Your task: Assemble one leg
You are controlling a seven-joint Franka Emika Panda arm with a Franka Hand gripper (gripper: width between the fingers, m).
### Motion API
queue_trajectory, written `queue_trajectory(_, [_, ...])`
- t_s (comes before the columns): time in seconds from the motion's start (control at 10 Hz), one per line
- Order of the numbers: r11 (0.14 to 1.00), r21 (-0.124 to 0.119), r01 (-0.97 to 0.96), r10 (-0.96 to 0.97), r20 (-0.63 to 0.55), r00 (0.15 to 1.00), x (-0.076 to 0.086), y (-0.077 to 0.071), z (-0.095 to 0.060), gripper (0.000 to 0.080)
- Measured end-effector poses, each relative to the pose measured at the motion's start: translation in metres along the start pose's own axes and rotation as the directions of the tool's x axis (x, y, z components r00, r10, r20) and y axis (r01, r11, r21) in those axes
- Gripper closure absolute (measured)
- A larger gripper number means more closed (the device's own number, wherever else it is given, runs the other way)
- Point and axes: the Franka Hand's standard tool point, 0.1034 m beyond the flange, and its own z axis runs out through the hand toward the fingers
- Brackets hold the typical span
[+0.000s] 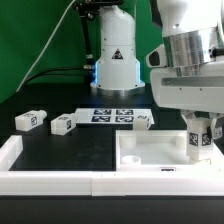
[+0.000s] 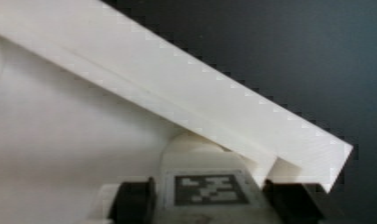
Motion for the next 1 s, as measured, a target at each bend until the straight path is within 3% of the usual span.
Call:
queue_trajectory(0.1, [0.999, 0.000, 0.033, -0.033, 0.001, 0.999, 0.000, 0.000, 0.000, 0.0505])
queue_trajectory(0.2, [0.999, 0.000, 0.044, -0.044, 0.001, 0.999, 0.000, 0.000, 0.000, 0.0404])
queue_trajectory(0.4, [0.956, -0.003, 0.293, -0.293, 0.006, 0.956, 0.002, -0.005, -0.004, 0.0175])
queue_trajectory(0.5, [0.908, -0.009, 0.420, -0.420, 0.000, 0.908, 0.002, -0.005, -0.005, 0.0157])
queue_trajectory(0.6, [0.832, -0.030, 0.554, -0.554, -0.010, 0.832, -0.001, -0.006, -0.004, 0.0157])
queue_trajectory(0.7, [0.688, -0.055, 0.724, -0.726, -0.018, 0.688, -0.002, -0.008, -0.005, 0.0157])
queue_trajectory(1.0, [0.331, -0.106, 0.938, -0.941, 0.040, 0.337, -0.001, -0.013, -0.006, 0.0150])
